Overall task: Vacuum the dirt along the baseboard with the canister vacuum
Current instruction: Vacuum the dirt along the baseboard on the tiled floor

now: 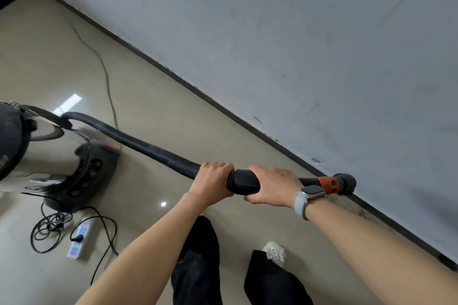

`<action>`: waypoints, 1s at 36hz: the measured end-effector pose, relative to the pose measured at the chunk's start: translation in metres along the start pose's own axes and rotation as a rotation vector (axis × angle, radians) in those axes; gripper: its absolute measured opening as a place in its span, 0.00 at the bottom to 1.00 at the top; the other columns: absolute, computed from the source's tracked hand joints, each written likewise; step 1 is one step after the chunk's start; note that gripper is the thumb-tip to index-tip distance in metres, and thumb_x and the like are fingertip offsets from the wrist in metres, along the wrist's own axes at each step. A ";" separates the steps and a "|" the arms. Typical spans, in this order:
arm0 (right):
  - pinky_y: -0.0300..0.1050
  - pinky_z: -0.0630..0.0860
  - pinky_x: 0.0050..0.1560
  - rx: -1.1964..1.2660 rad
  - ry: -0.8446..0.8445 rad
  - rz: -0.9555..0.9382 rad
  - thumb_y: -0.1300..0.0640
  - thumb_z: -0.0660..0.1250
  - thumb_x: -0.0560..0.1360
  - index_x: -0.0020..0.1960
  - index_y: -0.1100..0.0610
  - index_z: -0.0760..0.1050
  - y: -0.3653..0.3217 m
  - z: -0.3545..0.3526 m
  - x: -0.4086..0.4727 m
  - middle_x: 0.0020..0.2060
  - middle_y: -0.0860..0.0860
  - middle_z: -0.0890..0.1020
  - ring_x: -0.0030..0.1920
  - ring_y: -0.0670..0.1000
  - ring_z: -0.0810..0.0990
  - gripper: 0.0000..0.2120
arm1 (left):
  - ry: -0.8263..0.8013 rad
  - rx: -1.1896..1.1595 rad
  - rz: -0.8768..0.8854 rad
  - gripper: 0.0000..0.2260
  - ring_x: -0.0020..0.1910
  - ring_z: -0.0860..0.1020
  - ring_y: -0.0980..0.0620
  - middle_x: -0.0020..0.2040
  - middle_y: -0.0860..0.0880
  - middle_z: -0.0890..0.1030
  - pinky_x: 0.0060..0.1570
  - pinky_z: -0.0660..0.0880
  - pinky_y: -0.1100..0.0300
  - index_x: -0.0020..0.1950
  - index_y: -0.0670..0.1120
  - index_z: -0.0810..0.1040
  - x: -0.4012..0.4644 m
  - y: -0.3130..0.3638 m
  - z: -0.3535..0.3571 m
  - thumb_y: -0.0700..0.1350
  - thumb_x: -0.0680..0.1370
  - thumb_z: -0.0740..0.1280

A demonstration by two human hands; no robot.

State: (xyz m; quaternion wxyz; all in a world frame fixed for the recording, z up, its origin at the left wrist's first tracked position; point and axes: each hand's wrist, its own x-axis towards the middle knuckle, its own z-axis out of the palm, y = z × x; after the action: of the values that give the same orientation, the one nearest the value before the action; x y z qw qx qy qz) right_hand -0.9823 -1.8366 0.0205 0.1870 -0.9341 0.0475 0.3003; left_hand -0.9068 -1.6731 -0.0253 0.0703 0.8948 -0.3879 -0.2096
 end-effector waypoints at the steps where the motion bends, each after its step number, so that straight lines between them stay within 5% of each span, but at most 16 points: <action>1: 0.45 0.68 0.41 -0.001 0.004 0.010 0.40 0.67 0.70 0.58 0.50 0.66 0.014 0.002 -0.012 0.48 0.49 0.81 0.47 0.55 0.79 0.23 | 0.005 -0.005 0.003 0.12 0.48 0.76 0.46 0.48 0.48 0.79 0.44 0.58 0.59 0.52 0.44 0.74 0.001 0.018 0.006 0.47 0.72 0.68; 8: 0.44 0.69 0.35 0.153 -0.010 0.136 0.40 0.69 0.68 0.50 0.46 0.65 0.095 0.015 -0.100 0.36 0.42 0.75 0.39 0.50 0.76 0.17 | -0.042 0.032 0.110 0.11 0.47 0.77 0.44 0.48 0.47 0.79 0.44 0.59 0.57 0.52 0.43 0.74 0.007 0.130 0.023 0.46 0.73 0.67; 15: 0.44 0.67 0.34 0.279 -0.054 0.227 0.41 0.68 0.65 0.42 0.45 0.62 0.110 0.049 -0.148 0.35 0.44 0.76 0.38 0.51 0.77 0.16 | -0.172 0.068 0.161 0.13 0.52 0.76 0.44 0.52 0.46 0.78 0.46 0.60 0.56 0.55 0.44 0.72 -0.017 0.173 0.032 0.48 0.74 0.67; 23: 0.45 0.73 0.40 0.474 -0.062 0.201 0.41 0.72 0.67 0.50 0.50 0.71 0.077 0.050 -0.157 0.42 0.47 0.79 0.41 0.50 0.78 0.19 | 0.000 0.058 -0.017 0.30 0.69 0.66 0.45 0.67 0.49 0.70 0.73 0.52 0.41 0.72 0.51 0.65 -0.056 0.141 0.024 0.50 0.72 0.70; 27: 0.42 0.73 0.35 0.560 -0.103 0.194 0.43 0.71 0.70 0.52 0.52 0.70 0.066 0.044 -0.153 0.38 0.47 0.78 0.34 0.49 0.76 0.18 | 0.174 -0.036 -0.105 0.18 0.55 0.76 0.39 0.51 0.44 0.79 0.65 0.64 0.40 0.56 0.43 0.77 -0.065 0.107 0.030 0.43 0.68 0.75; 33: 0.46 0.74 0.43 -0.006 0.339 0.131 0.44 0.66 0.74 0.67 0.54 0.61 0.047 0.062 -0.146 0.54 0.52 0.74 0.47 0.55 0.78 0.27 | 0.062 -0.077 -0.155 0.15 0.56 0.74 0.44 0.52 0.47 0.78 0.65 0.63 0.50 0.56 0.43 0.75 -0.058 0.094 0.007 0.45 0.72 0.70; 36: 0.47 0.69 0.32 -0.089 0.608 0.048 0.49 0.78 0.66 0.59 0.59 0.69 0.040 0.071 -0.133 0.45 0.58 0.76 0.35 0.59 0.78 0.28 | 0.041 -0.072 -0.123 0.15 0.55 0.73 0.45 0.52 0.47 0.78 0.62 0.63 0.52 0.56 0.43 0.74 -0.051 0.097 -0.010 0.45 0.72 0.69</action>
State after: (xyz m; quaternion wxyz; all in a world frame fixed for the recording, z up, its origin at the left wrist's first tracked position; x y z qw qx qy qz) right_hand -1.1377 -1.8502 0.0310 0.1161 -0.9870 0.1103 0.0130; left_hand -0.9984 -1.7030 0.0283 0.0972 0.9181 -0.3227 -0.2088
